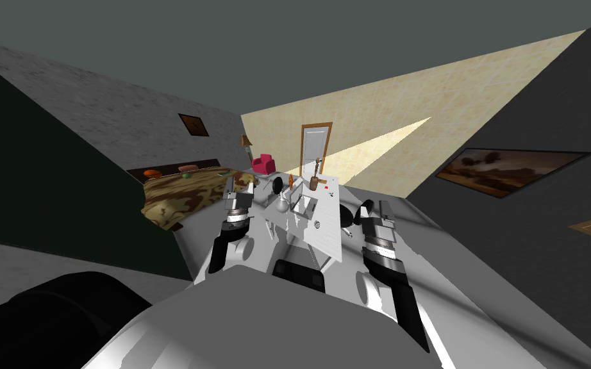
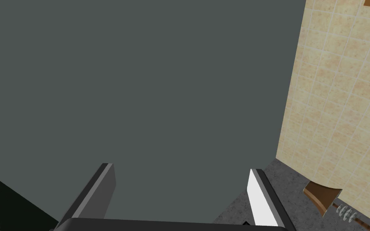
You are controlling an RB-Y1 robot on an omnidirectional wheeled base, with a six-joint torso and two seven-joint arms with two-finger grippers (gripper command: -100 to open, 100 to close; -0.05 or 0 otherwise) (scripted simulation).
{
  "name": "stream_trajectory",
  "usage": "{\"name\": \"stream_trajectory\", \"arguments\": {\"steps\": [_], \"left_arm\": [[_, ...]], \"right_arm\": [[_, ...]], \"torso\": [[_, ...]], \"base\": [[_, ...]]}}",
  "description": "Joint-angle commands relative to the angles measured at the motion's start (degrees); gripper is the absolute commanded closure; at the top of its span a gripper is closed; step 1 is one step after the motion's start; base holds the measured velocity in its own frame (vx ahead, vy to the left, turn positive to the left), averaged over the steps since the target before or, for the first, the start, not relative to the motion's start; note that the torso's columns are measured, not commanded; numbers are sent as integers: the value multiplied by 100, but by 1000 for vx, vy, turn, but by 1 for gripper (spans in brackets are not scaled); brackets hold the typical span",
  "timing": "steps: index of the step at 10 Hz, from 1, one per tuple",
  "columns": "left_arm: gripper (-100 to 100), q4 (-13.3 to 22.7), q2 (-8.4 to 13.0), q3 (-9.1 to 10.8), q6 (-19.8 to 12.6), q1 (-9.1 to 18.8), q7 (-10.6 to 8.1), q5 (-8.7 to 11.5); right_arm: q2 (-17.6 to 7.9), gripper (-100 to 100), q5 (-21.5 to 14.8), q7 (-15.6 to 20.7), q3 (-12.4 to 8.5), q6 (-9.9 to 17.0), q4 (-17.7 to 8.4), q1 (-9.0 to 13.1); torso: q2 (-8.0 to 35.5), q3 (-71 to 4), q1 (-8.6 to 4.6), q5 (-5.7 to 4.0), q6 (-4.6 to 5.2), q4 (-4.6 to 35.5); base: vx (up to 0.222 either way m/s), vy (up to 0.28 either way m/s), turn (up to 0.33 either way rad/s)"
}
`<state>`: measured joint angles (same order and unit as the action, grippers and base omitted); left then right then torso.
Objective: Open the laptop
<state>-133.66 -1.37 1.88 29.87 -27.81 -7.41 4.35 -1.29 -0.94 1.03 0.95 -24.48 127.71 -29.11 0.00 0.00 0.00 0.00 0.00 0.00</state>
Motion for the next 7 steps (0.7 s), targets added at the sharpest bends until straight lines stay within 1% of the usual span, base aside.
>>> {"name": "stream_trajectory", "arguments": {"steps": [1, 3, 7], "left_arm": [[0, 0, 0, 0, 0, 0, 0, 0], [0, -1, 0, 0, 0, 0, 0, 0], [0, -1, 0, 0, 0, 0, 0, 0]], "right_arm": [[0, 0, 0, 0, 0, 0, 0, 0], [0, 0, 0, 0, 0, 0, 1, 0], [0, 0, 0, 0, 0, -1, 2, 0]], "torso": [[232, -467, 0, 0, 0, 235], [1003, -2014, 0, 0, 0, 1006], [2693, -5381, 0, 0, 0, 2691]], "base": [[0, 0, 0], [0, 0, 0], [0, 0, 0]]}}
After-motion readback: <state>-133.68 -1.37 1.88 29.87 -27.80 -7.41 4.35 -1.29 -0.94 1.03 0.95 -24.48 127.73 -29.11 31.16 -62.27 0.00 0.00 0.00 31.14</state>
